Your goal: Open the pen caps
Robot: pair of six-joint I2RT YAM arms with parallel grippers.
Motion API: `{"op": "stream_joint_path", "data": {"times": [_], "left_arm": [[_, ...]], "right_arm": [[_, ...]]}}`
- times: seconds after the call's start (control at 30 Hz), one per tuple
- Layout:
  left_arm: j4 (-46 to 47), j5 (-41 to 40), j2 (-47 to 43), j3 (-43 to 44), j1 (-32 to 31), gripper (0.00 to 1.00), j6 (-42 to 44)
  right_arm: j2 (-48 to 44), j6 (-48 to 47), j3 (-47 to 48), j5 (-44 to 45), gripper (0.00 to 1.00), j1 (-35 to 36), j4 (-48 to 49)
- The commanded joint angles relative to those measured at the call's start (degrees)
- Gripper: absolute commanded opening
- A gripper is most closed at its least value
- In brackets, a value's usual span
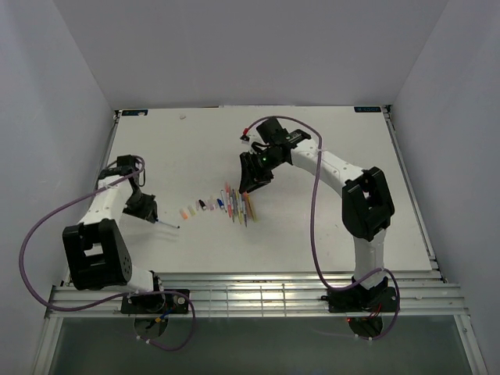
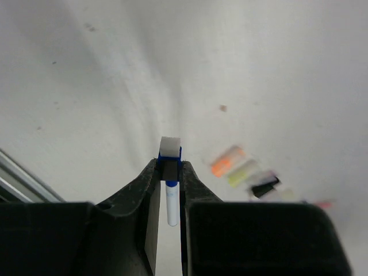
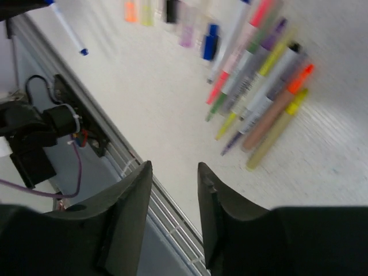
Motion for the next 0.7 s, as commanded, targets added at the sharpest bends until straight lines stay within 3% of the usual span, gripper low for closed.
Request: {"op": "stream_joint_path", "data": {"times": [0.0,0.07,0.13,0.27,0.43,0.67], "left_arm": [[-0.06,1.01,-6.85,8.2,-1.91,0.0,8.39],[0.46,6.54,-7.83,9.26,-2.62,0.0,9.73],[2.73,13.28,-8.7,8.57,-5.16,0.0,9.82],[7.92,18.33,-8.53,5.93,-13.68,0.0,6.49],[11.71,21.06,-8.18,5.05,-18.09,0.0,4.72],[11.71,21.5,-9.5,5.05,-18.26,0.0,5.16]], "right_arm": [[-4.66,-2.08,3.85,-10.22,0.45,1.15,-1.53],[-5.1,0.55,1.03,-18.29,0.49,2.03,5.22],[-3.62,0.57,1.63,-21.06,0.5,4.57,7.09],[-0.8,4.05,4.97,-26.24,0.53,8.35,12.68],[3.07,4.43,9.54,-25.11,0.57,10.12,12.45],[2.64,4.96,5.16,-18.87,0.57,10.29,13.77]]}}
